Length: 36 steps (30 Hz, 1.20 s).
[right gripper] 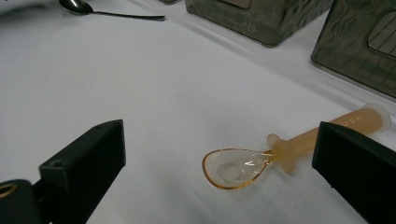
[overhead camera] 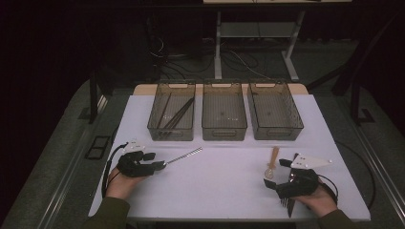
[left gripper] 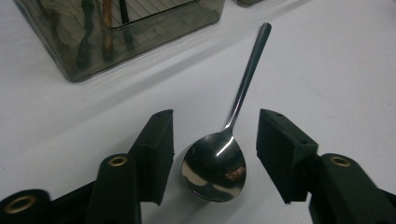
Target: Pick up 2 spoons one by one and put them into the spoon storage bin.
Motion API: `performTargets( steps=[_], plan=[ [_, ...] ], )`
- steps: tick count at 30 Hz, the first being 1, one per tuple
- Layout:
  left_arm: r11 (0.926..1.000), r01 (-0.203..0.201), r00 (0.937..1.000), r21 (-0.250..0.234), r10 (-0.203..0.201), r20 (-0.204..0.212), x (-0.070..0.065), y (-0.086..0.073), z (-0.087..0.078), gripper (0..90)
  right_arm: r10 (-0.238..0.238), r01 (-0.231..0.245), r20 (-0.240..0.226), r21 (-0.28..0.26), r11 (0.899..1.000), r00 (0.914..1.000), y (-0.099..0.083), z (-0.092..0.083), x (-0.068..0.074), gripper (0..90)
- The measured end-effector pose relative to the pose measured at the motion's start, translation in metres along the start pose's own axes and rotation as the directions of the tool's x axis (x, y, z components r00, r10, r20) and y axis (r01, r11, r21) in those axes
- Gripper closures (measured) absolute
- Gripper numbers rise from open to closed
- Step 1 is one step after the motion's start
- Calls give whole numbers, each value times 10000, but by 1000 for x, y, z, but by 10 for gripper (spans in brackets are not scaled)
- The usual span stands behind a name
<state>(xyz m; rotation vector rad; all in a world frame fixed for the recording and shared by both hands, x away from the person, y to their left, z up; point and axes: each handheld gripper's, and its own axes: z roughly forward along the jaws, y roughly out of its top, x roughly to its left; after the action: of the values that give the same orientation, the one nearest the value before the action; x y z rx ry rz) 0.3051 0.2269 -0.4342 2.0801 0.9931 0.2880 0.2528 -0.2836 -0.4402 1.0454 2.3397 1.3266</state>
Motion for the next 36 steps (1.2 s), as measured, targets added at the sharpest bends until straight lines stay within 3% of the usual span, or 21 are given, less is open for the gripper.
performTargets(
  steps=[18,22,36],
  plan=[
    [9949,112,9997,999,-90,-226,2,-3,9,503,-14,14,11,39,10000,10000,0,0,0,25],
    [9957,171,9996,915,-151,-227,2,-4,9,506,-9,9,15,49,10000,10000,0,0,0,25],
    [9921,-508,9985,1143,526,-127,-5,-4,10,568,-21,21,25,48,10000,10000,0,0,1,25]
  ],
)
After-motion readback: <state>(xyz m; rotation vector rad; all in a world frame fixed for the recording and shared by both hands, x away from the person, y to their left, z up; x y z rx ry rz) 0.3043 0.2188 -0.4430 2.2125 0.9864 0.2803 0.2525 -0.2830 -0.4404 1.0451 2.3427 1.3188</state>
